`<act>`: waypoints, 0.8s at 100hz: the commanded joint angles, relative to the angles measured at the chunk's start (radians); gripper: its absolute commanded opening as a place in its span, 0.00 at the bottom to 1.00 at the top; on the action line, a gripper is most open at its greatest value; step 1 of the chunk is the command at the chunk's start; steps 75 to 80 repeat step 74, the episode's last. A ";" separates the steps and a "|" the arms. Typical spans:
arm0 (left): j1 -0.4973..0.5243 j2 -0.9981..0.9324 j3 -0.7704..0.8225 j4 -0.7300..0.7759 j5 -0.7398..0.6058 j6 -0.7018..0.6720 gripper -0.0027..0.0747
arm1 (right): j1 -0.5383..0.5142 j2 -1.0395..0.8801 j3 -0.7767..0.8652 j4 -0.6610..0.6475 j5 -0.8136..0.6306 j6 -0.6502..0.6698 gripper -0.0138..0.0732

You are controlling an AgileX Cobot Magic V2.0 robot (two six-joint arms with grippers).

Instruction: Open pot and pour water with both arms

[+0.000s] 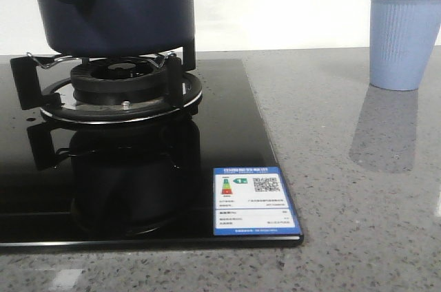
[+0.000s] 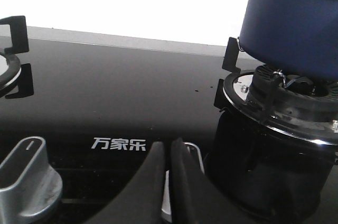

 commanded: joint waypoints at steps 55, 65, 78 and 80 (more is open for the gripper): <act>0.001 -0.025 0.034 -0.001 -0.072 -0.008 0.01 | -0.009 -0.020 0.026 -0.021 -0.056 -0.010 0.08; 0.001 -0.025 0.034 -0.001 -0.072 -0.008 0.01 | -0.009 -0.020 0.026 -0.021 -0.056 -0.010 0.08; 0.001 -0.025 0.034 -0.001 -0.072 -0.008 0.01 | -0.009 -0.020 0.026 -0.021 -0.056 -0.010 0.08; 0.001 -0.025 0.034 -0.001 -0.072 -0.008 0.01 | -0.009 -0.020 0.026 -0.021 -0.056 -0.010 0.08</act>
